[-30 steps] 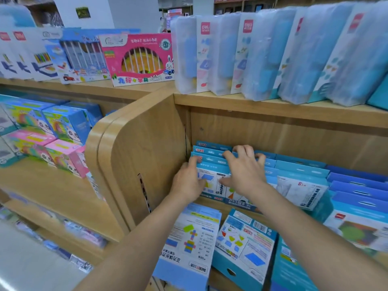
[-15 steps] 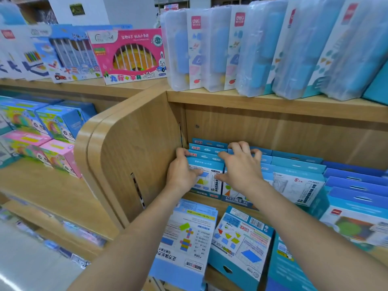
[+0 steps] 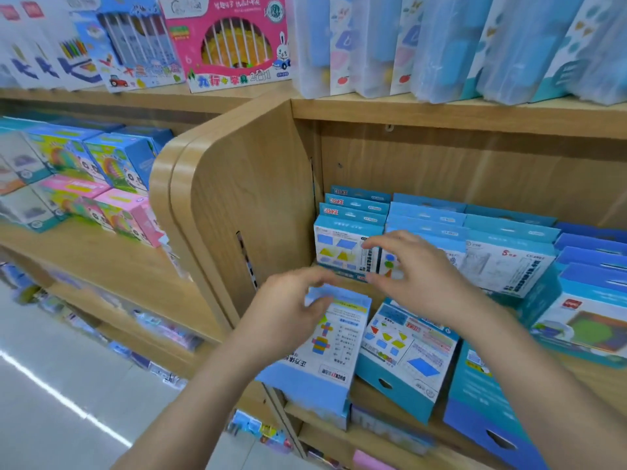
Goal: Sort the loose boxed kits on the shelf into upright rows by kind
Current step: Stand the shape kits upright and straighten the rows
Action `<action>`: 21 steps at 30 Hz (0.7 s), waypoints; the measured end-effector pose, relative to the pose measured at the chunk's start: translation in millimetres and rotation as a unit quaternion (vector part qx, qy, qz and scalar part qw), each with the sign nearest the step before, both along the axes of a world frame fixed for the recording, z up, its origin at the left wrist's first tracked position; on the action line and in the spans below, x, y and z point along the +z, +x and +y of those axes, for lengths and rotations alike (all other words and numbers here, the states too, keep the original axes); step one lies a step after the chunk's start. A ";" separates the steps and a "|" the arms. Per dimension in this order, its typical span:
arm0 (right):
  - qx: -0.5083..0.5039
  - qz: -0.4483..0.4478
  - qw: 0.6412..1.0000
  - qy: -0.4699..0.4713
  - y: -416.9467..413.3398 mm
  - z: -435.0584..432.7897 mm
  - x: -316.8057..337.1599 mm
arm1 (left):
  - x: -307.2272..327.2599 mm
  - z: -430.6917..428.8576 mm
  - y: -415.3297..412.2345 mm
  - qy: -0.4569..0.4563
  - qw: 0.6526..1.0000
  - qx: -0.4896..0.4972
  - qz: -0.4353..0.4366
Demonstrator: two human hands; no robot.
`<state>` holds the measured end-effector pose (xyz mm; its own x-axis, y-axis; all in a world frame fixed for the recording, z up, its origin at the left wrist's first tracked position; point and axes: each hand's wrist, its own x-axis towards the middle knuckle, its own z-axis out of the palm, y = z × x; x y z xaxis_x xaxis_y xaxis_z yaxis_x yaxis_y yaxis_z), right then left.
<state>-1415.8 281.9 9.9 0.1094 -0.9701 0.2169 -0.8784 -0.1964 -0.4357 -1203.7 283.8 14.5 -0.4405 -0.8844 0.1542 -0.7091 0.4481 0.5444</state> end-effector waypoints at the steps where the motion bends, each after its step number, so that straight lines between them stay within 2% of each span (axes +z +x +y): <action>1: 0.028 -0.018 0.999 0.022 3.1 9.0 -4.3 | -2.7 10.5 9.6 0.008 1.000 -0.018 -0.018; 3: 0.076 -0.027 0.995 0.055 10.4 24.6 -16.0 | -11.7 27.1 27.2 0.039 0.997 -0.056 -0.044; 6: 0.098 -0.039 0.991 0.077 19.8 39.0 -32.0 | -34.6 37.1 44.5 0.054 0.986 -0.094 -0.129; 10: 0.126 -0.044 0.985 0.112 26.7 49.8 -42.2 | -56.6 42.6 51.6 -0.079 0.965 -0.126 -0.217; 13: 0.164 0.012 0.972 0.168 26.8 58.0 -42.8 | -66.3 37.1 54.4 -0.176 0.959 -0.132 -0.181; 15: 0.155 0.039 0.975 0.156 29.5 60.5 -43.4 | -60.3 32.5 51.7 -0.240 0.953 -0.127 -0.132; 19: 0.131 -0.089 0.987 -0.009 37.7 57.7 -45.4 | -35.3 18.7 37.8 -0.288 0.953 -0.085 -0.048; 21: 0.071 -0.166 0.982 -0.060 39.2 55.6 -38.3 | -21.0 13.3 30.2 -0.331 0.942 -0.050 0.005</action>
<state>-1376.7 337.5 -28.4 0.1456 -0.9156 0.3747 -0.6516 -0.3738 -0.6601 -1173.4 297.2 -6.6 -0.5128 -0.5468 0.6618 -0.6417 0.7563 0.1276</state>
